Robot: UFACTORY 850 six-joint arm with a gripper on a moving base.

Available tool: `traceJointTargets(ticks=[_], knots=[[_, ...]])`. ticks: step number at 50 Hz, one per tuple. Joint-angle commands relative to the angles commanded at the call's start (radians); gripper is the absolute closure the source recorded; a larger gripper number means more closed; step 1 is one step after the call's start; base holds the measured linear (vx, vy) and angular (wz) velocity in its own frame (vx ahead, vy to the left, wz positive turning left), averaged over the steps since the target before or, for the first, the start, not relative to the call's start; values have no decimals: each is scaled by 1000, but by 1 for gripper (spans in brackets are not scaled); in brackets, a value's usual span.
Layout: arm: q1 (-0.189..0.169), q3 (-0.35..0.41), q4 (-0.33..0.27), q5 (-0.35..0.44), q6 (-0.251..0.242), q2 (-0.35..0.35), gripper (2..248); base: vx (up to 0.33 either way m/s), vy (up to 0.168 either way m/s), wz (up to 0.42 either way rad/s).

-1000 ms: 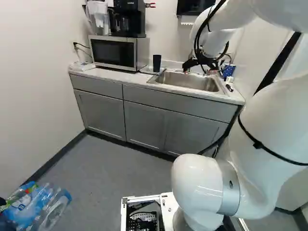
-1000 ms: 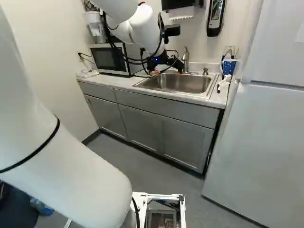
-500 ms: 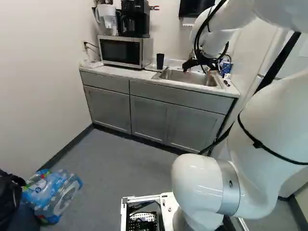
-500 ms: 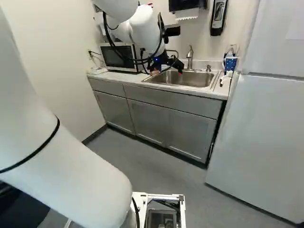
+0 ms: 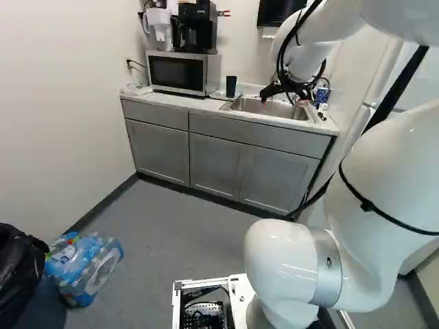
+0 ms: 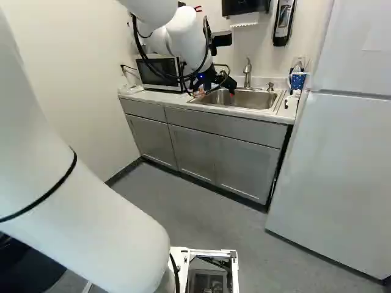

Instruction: Rinse the cup and place it in the tray

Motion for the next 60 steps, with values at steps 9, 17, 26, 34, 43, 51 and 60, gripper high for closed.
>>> traceJointTargets(ticks=[9,17,26,34,43,51,60], knots=[[0,0,0,0,0,0,3,0,0,0],[0,0,0,0,0,0,3,0,0,0],[0,0,0,0,0,0,3,0,0,0],[2,5,0,6,1,1,3,0,0,0],[6,16,-1,21,2,3,3,0,0,0],[12,33,-1,43,4,6,3,0,0,0],[21,57,-2,75,7,10,3,0,0,0]])
